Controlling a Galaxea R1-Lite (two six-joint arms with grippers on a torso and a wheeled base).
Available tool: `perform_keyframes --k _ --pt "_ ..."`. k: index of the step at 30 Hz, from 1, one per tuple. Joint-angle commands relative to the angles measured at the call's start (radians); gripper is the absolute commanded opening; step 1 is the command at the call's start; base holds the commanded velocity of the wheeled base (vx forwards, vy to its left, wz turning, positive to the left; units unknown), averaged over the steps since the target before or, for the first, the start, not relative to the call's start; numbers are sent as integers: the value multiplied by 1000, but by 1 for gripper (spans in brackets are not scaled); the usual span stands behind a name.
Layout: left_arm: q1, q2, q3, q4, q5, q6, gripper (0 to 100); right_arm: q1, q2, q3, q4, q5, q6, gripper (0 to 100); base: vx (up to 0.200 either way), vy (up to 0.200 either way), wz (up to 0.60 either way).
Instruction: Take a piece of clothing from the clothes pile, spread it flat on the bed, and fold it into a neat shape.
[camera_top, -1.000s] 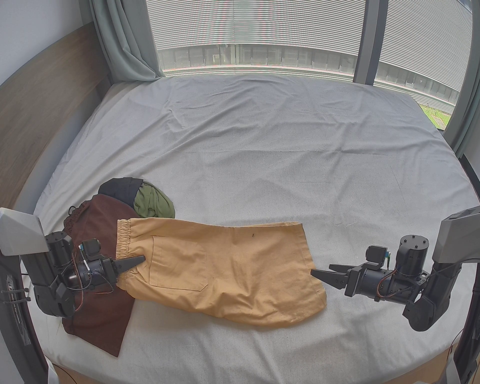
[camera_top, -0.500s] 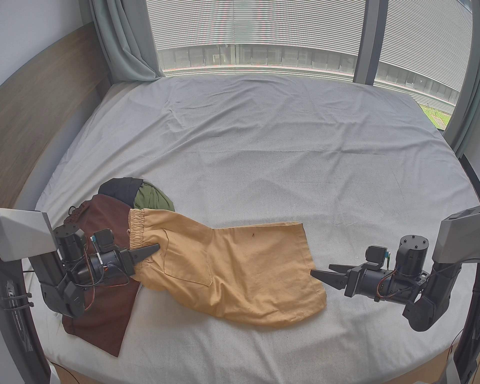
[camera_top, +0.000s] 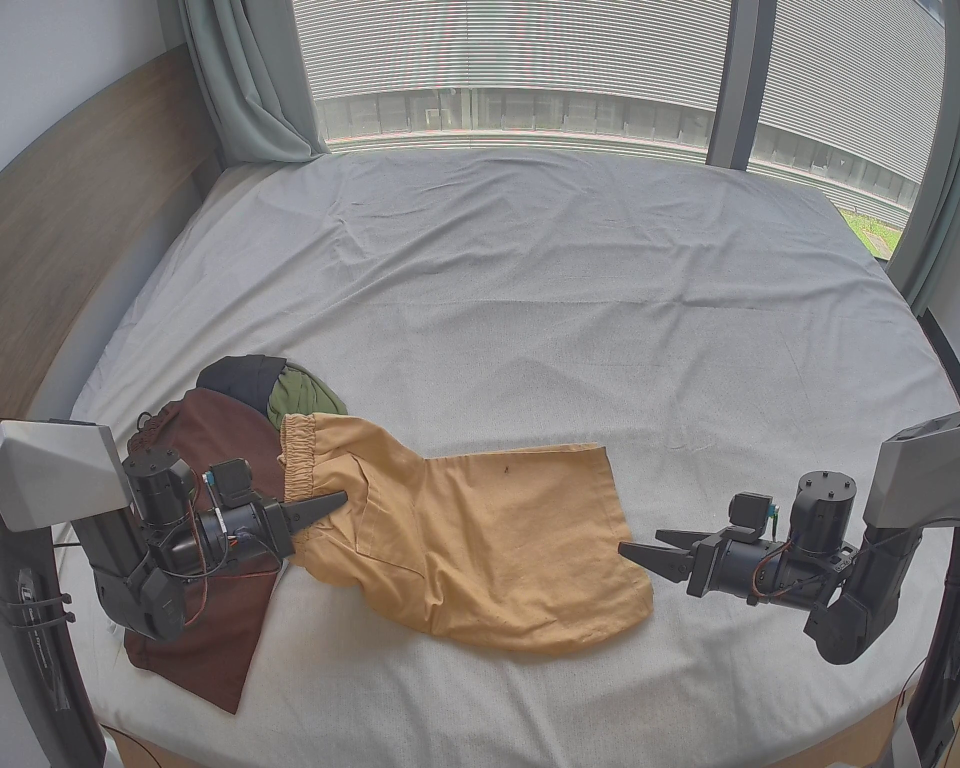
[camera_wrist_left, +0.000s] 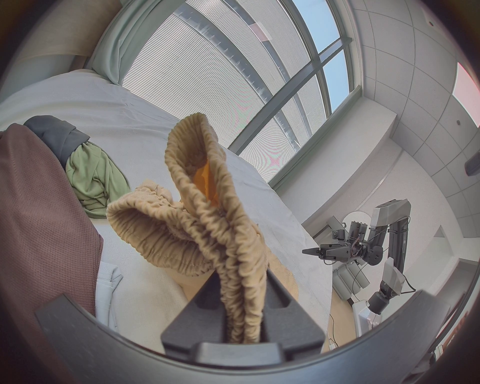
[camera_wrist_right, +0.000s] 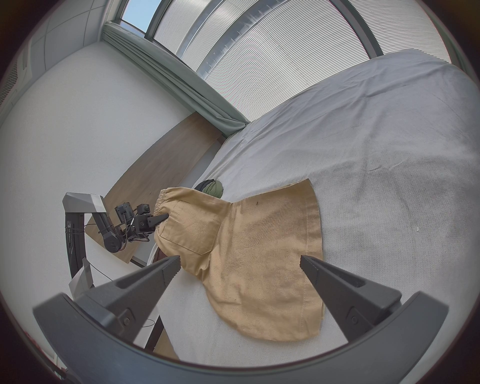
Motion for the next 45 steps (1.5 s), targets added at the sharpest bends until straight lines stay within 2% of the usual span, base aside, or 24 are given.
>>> perform_keyframes --k 1,10,18,21,25,40,45 --pt "-14 -3 -9 0 4 -5 0 7 -4 1 0 0 1 100 0 0 0" --pt "-70 20 -70 1 13 -22 0 5 -10 1 0 -2 -1 100 0 0 0" --pt "-120 65 -138 1 107 -25 0 5 -13 1 0 -2 -1 100 0 0 0" --pt "-139 63 -150 1 108 -37 0 5 -13 -1 0 -2 -1 100 0 0 0" --pt "-177 63 -177 1 114 -100 0 5 -10 -4 0 -2 -1 100 0 0 0" --pt "-283 86 -234 1 130 -142 0 -11 -15 -21 -2 -2 1 100 0 0 0" --pt "-312 88 -265 3 131 -197 0 -11 -15 -25 -2 -3 1 100 0 0 0"
